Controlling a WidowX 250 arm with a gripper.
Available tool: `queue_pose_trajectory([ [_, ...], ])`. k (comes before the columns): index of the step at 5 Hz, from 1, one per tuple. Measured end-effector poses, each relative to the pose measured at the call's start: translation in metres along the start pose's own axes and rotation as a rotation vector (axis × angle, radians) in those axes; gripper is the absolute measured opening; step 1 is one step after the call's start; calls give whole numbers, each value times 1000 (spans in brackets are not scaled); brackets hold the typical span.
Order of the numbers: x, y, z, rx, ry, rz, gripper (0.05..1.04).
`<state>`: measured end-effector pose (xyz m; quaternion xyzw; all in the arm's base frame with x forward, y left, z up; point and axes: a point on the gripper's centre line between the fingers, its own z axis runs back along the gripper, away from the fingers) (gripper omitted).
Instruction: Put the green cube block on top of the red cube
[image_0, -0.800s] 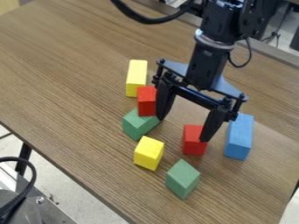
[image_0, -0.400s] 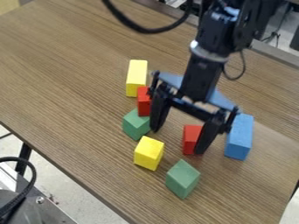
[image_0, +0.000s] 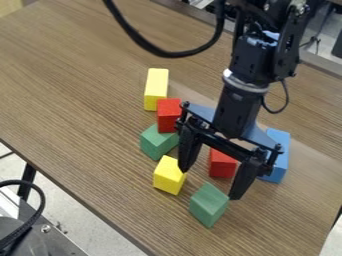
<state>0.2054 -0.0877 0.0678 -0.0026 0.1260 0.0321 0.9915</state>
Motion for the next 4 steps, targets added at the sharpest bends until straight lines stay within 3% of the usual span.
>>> queue_pose_trajectory([
  [1,2,-6,-2,-34,-14,-24,1000],
  [2,4,-6,-16,-18,31,-27,1000],
  [4,8,-10,-27,-28,48,-31,1000],
])
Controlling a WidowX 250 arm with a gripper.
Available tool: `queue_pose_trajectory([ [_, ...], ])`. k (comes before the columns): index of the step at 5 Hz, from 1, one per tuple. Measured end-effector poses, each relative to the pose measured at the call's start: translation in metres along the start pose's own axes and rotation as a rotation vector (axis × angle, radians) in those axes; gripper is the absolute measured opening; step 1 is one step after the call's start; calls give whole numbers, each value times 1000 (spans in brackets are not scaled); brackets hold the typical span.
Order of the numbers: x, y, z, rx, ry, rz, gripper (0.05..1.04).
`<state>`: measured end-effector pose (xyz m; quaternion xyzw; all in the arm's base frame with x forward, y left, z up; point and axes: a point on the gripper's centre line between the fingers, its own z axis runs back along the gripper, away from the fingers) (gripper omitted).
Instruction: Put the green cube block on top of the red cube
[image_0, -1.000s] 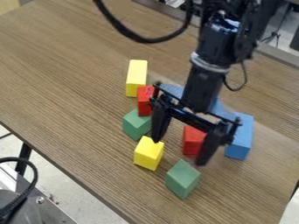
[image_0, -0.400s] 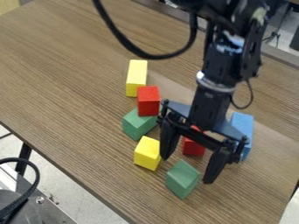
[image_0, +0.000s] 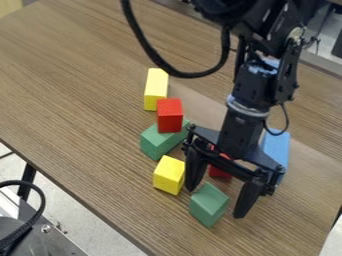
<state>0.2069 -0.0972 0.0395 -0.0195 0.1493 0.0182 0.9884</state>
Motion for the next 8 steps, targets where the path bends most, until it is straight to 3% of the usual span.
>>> queue_pose_trajectory([
  [1,1,-2,0,-18,-3,-4,967],
  [2,2,-1,-4,-30,12,-12,686],
  [3,2,-1,-6,-36,12,-11,554],
  [4,1,-1,-6,-37,14,-11,554],
  [5,-4,2,12,-31,-25,0,554],
  [6,-13,7,59,-27,-186,28,554],
  [7,-22,19,94,-24,-268,52,554],
  [8,-20,34,106,-34,-270,115,554],
])
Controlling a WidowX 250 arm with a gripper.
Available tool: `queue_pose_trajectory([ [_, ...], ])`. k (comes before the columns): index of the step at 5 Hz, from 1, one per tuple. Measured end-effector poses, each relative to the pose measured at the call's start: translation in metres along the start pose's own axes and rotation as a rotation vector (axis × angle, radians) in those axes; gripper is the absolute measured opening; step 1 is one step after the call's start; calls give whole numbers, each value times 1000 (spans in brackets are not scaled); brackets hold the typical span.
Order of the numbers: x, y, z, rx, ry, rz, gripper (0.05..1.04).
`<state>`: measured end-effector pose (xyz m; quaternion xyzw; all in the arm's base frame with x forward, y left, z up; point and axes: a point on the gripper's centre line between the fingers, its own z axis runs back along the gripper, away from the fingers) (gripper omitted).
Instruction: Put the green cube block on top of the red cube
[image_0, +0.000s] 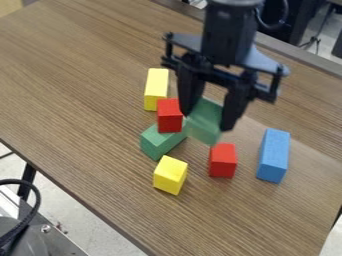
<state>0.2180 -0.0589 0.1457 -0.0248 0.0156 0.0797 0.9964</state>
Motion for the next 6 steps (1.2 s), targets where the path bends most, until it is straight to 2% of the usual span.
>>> queue_pose_trajectory([
  [2,12,25,2,-9,21,114,554],
  [3,27,34,-5,13,50,159,554],
  [4,34,42,-10,14,78,190,554],
  [6,41,55,-17,-12,121,225,554],
])
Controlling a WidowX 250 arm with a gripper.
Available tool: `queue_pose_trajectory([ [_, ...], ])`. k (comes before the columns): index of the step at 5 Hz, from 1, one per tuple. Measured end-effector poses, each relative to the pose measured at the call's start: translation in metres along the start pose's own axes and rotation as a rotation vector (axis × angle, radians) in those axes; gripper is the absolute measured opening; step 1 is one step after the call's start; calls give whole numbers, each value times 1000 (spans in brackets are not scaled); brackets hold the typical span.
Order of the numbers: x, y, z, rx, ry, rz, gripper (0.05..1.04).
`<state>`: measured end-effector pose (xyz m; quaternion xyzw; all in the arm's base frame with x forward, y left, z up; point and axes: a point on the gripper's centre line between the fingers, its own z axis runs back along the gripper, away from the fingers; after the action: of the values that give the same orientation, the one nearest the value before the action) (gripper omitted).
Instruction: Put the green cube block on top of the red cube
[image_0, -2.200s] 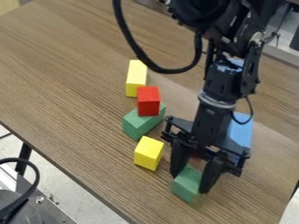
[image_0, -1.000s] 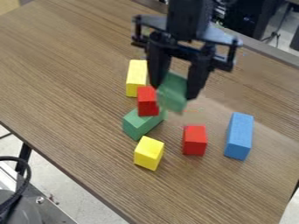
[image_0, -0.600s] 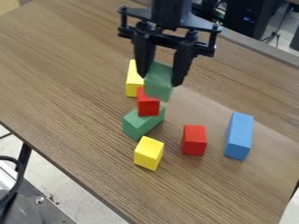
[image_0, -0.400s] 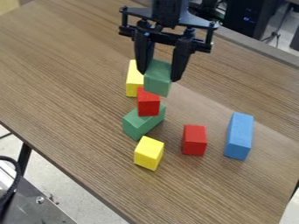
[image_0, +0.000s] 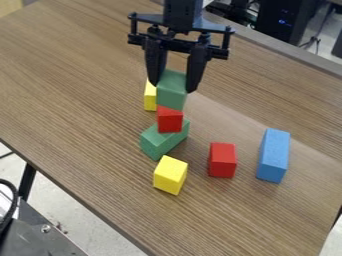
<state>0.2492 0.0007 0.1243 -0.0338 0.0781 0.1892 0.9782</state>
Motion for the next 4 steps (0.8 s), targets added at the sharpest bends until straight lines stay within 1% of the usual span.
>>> queue_pose_trajectory([
  [1,1,7,0,1,7,18,554],
  [2,4,7,-3,-10,12,21,554],
  [4,11,5,-20,-8,65,10,554],
])
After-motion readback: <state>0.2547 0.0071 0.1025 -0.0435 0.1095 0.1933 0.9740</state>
